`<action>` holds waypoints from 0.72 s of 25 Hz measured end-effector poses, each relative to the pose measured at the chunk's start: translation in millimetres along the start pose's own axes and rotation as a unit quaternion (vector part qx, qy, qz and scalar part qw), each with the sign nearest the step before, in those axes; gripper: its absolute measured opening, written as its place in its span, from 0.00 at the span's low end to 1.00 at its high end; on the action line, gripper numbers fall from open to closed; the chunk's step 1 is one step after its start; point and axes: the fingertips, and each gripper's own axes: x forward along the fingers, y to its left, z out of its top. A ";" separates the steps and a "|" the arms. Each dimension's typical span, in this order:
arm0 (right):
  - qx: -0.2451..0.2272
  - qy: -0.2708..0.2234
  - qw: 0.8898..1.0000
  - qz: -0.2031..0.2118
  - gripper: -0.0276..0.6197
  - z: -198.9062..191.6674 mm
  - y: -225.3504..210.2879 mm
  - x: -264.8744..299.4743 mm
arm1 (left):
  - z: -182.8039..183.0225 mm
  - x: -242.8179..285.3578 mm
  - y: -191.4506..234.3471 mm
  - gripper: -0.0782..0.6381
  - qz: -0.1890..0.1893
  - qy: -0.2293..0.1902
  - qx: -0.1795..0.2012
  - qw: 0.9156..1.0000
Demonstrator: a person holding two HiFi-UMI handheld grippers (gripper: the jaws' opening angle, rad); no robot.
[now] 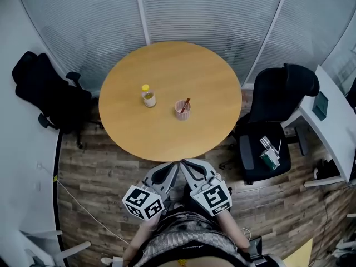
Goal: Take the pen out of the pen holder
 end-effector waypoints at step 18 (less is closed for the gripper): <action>-0.006 0.001 0.999 0.051 0.08 17.4 -78.0 47.0 | 31.1 71.3 35.3 0.11 0.044 -0.007 -0.016 0.999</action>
